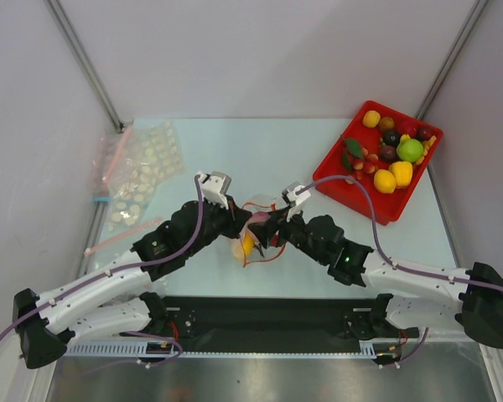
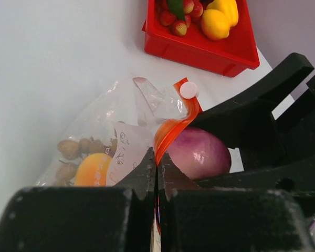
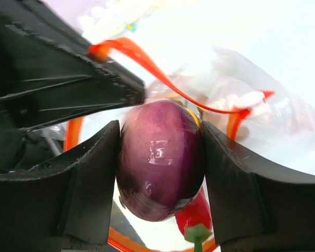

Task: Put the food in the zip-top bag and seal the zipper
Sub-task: Place the fake vegetable in the zipper food storage bag, then adjust the zipper food storage bag at the center of the board.

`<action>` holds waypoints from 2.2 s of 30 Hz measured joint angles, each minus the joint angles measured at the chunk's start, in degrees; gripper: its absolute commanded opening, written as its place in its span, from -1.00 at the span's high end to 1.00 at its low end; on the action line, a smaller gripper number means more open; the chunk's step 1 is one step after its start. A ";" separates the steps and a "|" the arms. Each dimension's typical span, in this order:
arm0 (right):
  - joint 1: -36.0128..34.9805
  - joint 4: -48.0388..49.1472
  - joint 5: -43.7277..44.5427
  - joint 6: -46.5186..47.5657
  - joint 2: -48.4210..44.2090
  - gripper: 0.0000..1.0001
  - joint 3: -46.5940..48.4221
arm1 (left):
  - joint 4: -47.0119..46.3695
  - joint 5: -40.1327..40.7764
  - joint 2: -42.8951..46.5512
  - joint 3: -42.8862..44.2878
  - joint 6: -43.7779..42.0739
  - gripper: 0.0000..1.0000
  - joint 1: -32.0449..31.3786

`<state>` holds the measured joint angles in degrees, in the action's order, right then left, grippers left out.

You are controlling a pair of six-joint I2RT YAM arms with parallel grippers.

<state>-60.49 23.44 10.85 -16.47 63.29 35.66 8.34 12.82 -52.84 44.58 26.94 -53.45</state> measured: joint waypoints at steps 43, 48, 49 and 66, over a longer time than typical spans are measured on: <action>-0.09 -23.08 9.79 -8.37 5.40 1.00 10.64 | 2.19 -0.50 3.74 -1.53 3.67 0.99 8.63; 2.51 -26.69 7.65 -10.60 1.57 1.00 11.76 | 4.74 -1.33 3.10 -0.37 3.65 0.99 8.63; 3.74 -27.45 6.54 -11.04 0.31 1.00 11.91 | 5.27 -1.86 2.49 0.33 3.65 0.99 8.63; 20.61 -34.95 -17.35 -13.77 -2.43 1.00 16.39 | 6.38 -16.44 -3.96 3.87 4.11 0.99 8.35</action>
<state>-39.88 -11.51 -6.50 -30.24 60.86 52.05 14.72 -3.62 -56.80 48.45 31.05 -45.10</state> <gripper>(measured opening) 0.012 0.009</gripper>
